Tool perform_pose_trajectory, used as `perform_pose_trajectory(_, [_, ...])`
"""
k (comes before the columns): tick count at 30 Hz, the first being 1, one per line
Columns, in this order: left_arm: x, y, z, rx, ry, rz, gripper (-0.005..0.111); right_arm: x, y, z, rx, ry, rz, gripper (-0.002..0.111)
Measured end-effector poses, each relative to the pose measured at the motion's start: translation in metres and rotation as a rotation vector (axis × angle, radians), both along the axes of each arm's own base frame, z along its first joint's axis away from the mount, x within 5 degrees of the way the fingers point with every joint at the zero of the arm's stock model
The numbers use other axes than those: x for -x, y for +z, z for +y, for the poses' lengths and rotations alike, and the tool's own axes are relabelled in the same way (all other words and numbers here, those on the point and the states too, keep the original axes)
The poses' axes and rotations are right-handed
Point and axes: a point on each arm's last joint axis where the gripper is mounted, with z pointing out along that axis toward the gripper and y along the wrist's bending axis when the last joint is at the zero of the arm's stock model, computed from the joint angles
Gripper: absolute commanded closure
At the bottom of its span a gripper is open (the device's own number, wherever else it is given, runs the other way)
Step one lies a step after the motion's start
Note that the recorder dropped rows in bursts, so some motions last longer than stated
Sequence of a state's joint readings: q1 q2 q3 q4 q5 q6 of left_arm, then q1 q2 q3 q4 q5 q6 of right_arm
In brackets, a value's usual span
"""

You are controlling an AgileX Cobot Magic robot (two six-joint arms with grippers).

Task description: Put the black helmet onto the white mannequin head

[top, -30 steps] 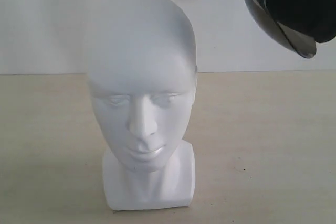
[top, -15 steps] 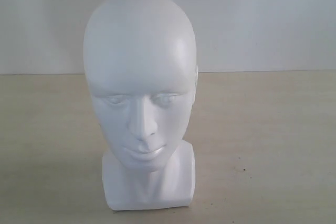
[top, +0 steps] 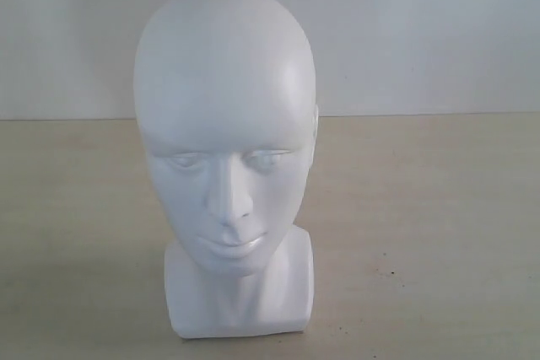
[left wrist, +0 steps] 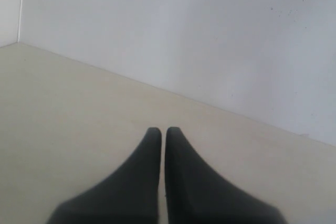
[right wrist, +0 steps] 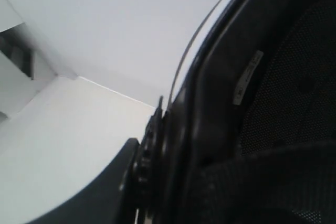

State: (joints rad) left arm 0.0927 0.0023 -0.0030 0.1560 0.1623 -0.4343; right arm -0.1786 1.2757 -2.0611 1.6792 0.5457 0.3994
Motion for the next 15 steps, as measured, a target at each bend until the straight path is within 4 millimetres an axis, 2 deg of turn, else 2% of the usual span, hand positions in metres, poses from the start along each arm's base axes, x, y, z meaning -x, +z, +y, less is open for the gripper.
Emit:
perform_pose_trajectory(9, [0.0, 0.0, 0.0, 0.0, 0.0, 0.0, 0.102, 0.054, 0.038, 0.004, -0.078, 0.055, -0.178, 0.108])
perform_pose_trajectory(15, [0.0, 0.0, 0.0, 0.0, 0.0, 0.0, 0.102, 0.063, 0.049, 0.009, -0.055, 0.13, -0.238, 0.108])
